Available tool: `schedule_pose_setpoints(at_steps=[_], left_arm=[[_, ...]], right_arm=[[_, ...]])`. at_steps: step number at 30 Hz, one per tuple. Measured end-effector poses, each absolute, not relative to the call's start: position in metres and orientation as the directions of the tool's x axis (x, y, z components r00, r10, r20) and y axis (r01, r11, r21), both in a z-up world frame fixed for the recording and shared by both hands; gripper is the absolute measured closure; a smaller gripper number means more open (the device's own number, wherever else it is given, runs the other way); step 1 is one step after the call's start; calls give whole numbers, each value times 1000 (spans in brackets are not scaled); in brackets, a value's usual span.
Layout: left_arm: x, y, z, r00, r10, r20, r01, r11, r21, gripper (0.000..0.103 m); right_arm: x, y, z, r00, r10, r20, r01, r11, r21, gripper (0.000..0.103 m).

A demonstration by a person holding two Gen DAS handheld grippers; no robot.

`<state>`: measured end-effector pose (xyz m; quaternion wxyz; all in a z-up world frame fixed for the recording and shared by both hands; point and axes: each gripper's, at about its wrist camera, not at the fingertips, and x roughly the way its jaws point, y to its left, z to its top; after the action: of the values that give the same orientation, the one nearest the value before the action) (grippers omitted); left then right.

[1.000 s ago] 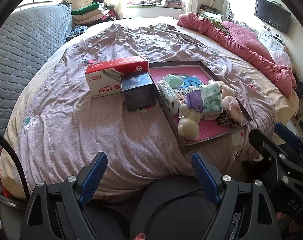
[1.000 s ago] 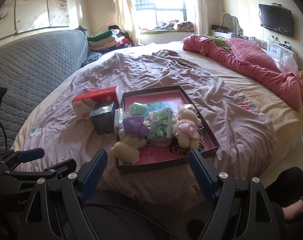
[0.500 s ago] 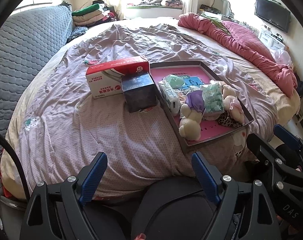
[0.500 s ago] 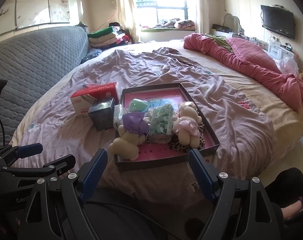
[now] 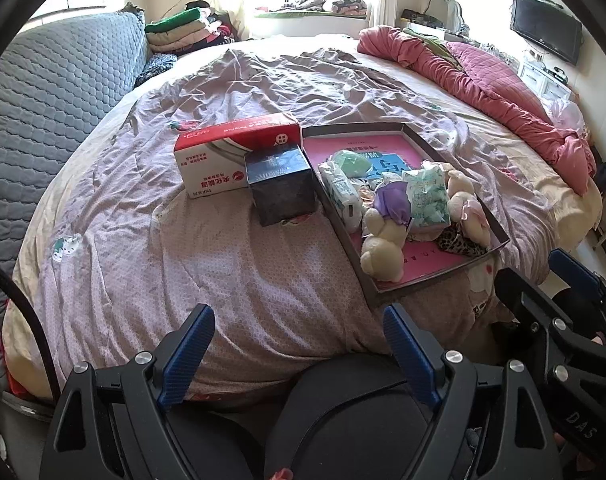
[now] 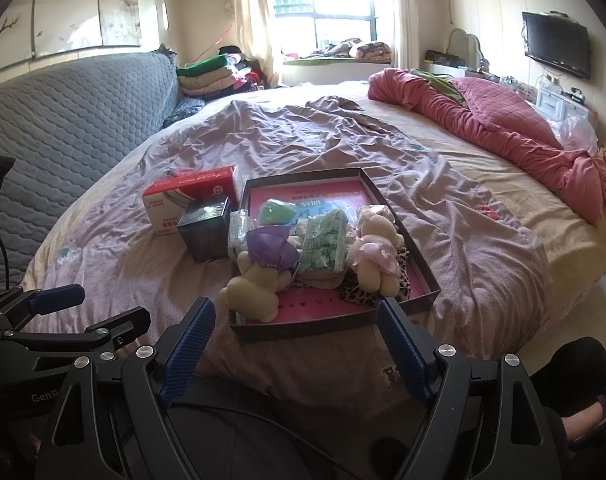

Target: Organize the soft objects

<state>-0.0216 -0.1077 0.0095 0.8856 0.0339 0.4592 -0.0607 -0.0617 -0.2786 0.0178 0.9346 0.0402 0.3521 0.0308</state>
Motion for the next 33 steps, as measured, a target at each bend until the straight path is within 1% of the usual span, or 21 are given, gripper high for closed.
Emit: schedule_pose_setpoints(at_steps=[33], left_arm=[[-22,-109,7,572,-59,-818,136,990,23,17]], right_arm=[[-62,-277,19,754,85,-652,-34,995,91,19]])
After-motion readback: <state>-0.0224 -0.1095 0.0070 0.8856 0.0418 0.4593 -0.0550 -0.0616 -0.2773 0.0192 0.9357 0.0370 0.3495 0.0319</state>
